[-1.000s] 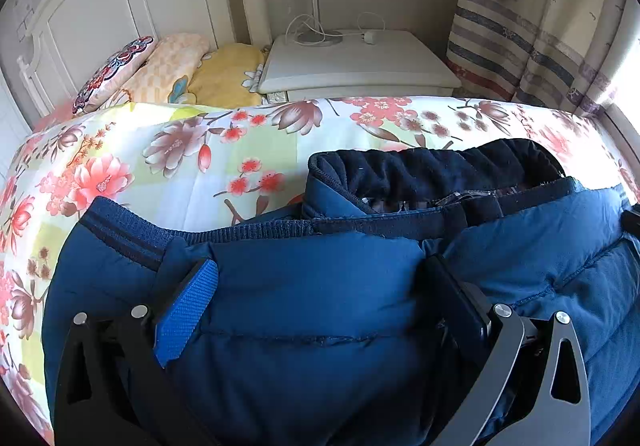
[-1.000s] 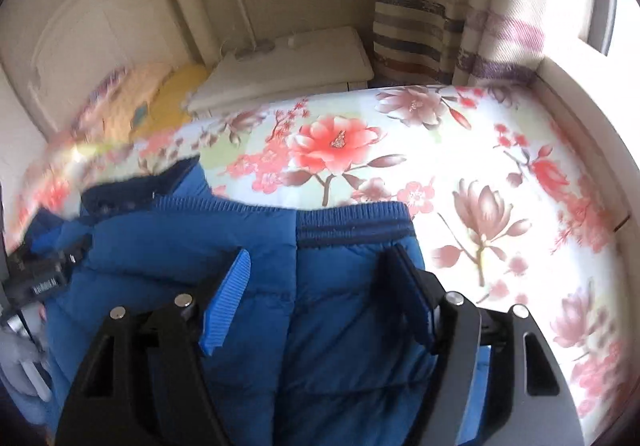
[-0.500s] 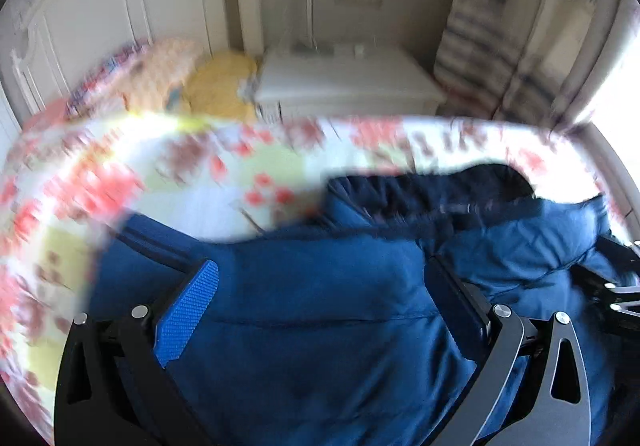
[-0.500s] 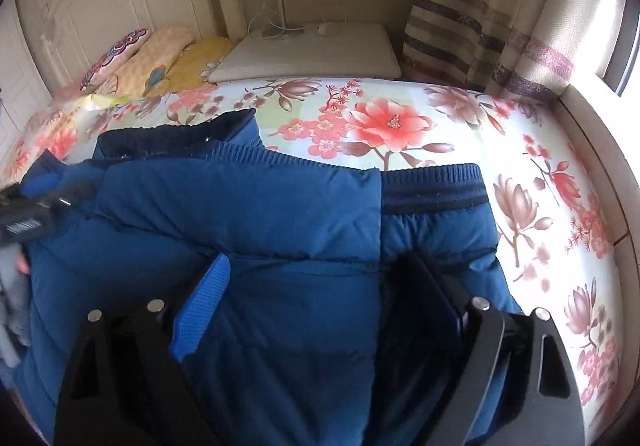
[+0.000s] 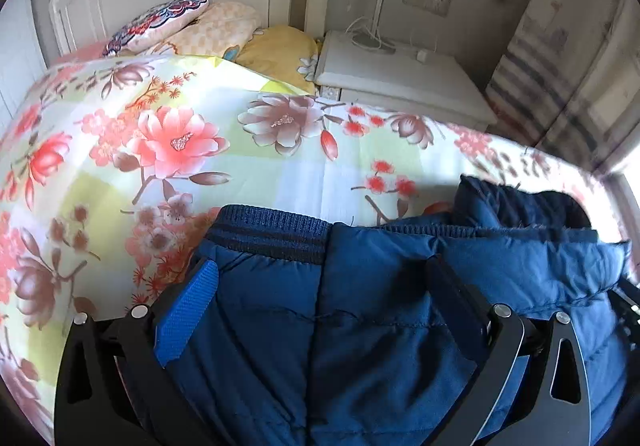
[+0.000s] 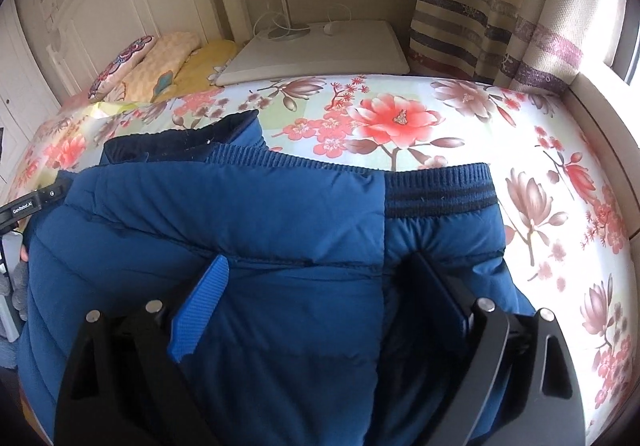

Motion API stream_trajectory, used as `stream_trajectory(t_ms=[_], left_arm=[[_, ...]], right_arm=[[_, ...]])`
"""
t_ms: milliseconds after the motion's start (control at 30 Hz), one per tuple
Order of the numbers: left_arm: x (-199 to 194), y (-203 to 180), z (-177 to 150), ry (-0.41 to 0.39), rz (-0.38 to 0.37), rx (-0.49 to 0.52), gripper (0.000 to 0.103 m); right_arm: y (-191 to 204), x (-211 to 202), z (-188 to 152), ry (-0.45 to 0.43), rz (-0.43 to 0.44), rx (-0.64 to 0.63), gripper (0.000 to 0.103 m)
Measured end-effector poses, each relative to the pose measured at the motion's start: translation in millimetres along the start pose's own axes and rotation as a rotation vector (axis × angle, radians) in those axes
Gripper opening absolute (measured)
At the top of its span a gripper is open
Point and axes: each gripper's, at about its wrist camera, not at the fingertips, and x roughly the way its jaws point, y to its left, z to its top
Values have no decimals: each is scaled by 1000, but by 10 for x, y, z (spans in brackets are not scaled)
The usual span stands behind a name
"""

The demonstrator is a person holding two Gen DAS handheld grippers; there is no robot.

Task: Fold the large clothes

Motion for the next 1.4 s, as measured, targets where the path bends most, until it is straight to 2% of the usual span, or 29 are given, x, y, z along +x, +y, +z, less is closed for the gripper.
stream_trajectory(t_ms=[100, 167, 200, 233, 300, 367, 467, 500, 533, 667, 767, 833, 867, 933, 1000, 1067, 1167, 1300, 1400], left_arm=[[-48, 27, -16, -3, 21, -13, 99], [-220, -87, -60, -23, 126, 24, 99], [-327, -146, -100, -43, 122, 44, 99], [-480, -252, -163, -73, 83, 65, 99], [-686, -494, -295, -95, 24, 110, 99], [-777, -754, -426, -103, 19, 174, 99], [-591, -1043, -649, -63, 33, 260, 99], [-423, -1084, -717, -33, 68, 285, 99], [-371, -1058, -740, -34, 61, 274, 99], [-386, -933, -658, -4, 6, 243, 99], [-530, -727, -660, -38, 31, 222, 99], [-637, -444, -661, -56, 43, 174, 99], [-670, -259, -671, -66, 78, 144, 99], [-653, -45, -706, -54, 98, 116, 99], [-600, 114, -739, -36, 33, 82, 99], [-593, 108, -748, -46, 43, 81, 99], [-564, 59, -759, -52, 79, 98, 99], [-560, 124, -766, -51, 41, 68, 99], [-544, 122, -751, -49, 40, 69, 99]], right_arm=[[-27, -5, 7, -2, 17, 11, 92], [7, -49, 13, 0, -9, 1, 90], [71, -138, 8, -11, -67, -12, 90], [140, -245, -18, -37, -87, -26, 90], [339, -474, -100, -104, -32, -62, 90], [655, -613, -212, -122, -29, -153, 91], [1051, -523, -378, -65, -16, -280, 92], [1144, -442, -439, -68, -58, -323, 96], [1156, -406, -461, -78, -73, -326, 98], [988, -319, -394, -38, -12, -250, 100], [870, -446, -401, -61, -24, -223, 99], [628, -590, -429, -98, -37, -169, 99], [452, -671, -465, -113, -51, -118, 99], [124, -744, -514, -121, -75, -47, 99], [-190, -738, -599, -106, -52, 28, 99], [-380, -645, -649, -95, 24, 85, 100], [-393, -554, -642, -95, 22, 82, 101], [-472, -513, -672, -109, 65, 111, 101], [-444, -504, -687, -107, 83, 120, 101]])
